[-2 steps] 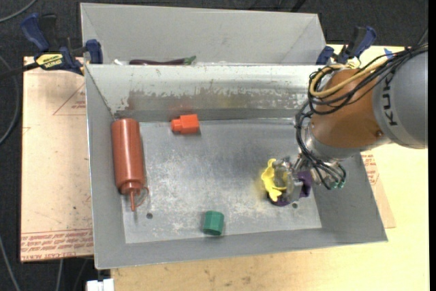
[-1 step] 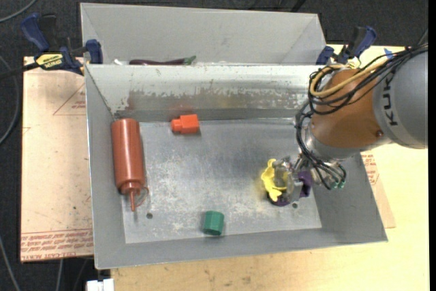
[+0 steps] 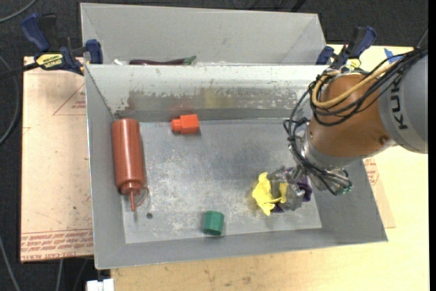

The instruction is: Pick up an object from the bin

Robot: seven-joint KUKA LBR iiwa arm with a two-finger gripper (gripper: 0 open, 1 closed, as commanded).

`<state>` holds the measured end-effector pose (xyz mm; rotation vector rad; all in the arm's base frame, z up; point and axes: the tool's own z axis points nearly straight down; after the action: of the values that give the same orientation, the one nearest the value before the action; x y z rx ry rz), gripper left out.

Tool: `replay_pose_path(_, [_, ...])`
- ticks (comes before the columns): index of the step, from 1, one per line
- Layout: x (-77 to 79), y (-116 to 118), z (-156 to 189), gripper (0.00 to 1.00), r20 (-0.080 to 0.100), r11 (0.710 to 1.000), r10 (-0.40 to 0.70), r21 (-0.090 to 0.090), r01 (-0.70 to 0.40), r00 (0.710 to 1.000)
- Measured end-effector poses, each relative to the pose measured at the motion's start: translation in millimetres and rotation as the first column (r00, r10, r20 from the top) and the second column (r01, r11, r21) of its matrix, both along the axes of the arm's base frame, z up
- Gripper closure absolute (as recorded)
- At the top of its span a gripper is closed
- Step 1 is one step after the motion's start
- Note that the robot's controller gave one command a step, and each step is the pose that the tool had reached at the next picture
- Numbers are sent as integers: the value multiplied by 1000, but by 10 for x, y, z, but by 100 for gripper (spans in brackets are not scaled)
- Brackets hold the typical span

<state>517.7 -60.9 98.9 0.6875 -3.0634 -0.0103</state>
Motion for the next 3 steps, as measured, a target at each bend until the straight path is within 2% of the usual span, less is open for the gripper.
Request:
replay_pose_path(1, [0, 0, 0, 100, 0, 1000, 0, 0, 0, 1000])
replay_pose_path(2, [-37, 64, 884, 100, 2, 1000, 5, 1, -5, 1000])
replay_pose_path(3, [-37, 64, 883, 100, 2, 1000, 4, 2, -4, 1000])
